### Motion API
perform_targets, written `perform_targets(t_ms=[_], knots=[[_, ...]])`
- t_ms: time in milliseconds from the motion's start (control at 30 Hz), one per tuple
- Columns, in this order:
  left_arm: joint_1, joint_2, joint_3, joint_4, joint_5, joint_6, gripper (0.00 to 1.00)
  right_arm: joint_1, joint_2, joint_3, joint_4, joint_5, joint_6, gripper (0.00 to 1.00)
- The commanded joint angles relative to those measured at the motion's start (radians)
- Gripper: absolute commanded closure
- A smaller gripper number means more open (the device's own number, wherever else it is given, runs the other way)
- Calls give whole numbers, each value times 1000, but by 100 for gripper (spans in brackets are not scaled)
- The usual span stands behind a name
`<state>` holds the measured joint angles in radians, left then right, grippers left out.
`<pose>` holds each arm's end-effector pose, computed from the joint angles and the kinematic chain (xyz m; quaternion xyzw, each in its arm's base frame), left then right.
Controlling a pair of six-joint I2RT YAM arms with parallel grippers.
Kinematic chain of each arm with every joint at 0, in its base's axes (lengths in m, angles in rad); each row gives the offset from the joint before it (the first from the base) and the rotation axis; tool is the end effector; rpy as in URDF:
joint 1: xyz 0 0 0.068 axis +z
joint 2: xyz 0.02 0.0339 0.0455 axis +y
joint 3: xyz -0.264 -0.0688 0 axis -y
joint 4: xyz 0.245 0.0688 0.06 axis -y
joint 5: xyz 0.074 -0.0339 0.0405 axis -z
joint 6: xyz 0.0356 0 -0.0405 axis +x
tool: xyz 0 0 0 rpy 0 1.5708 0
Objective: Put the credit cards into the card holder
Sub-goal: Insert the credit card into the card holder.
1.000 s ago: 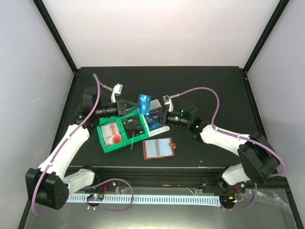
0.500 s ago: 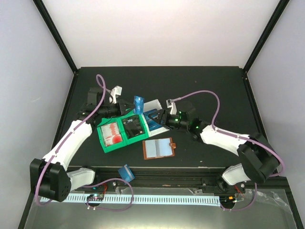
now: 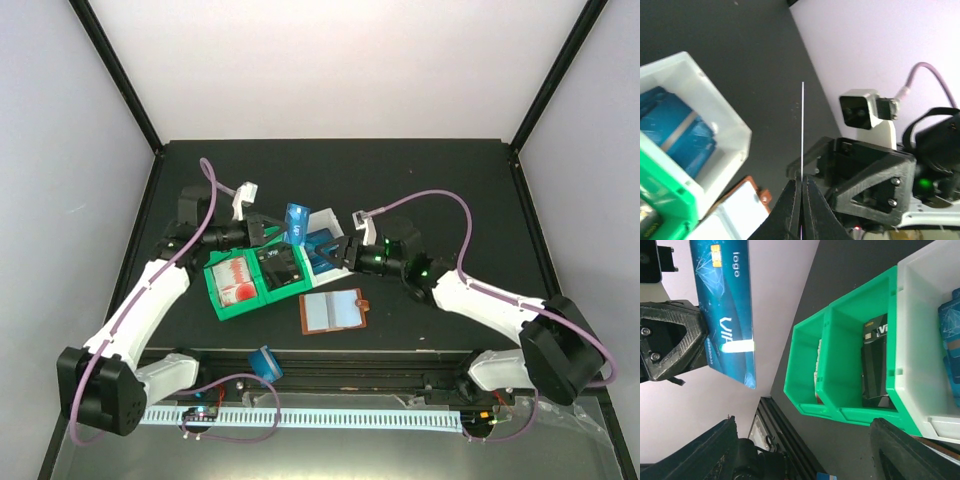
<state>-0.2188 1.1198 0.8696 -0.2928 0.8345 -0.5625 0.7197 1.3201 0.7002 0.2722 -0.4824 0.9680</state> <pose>0.2295 -0.0781 0.2980 0.0601 0.8185 -0.4974 0.2812 0.2057 0.2023 0.2398 -0.0376 0.8059 0.5466 0.2244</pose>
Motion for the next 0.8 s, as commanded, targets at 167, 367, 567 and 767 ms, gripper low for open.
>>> perform_targets(t_ms=[167,367,567,767], knots=[[-43,-102,-60,248,184,-263,98,11,-48,8,185,-51,90,29],[-69,-136,-92,325,210,-362,98,12,-40,21,274,-56,155,40],[-90,-140,-118,327,210,-372,99,12,-36,25,365,-71,204,58],[-93,-141,-134,299,188,-338,97,11,-46,16,336,-71,206,98]])
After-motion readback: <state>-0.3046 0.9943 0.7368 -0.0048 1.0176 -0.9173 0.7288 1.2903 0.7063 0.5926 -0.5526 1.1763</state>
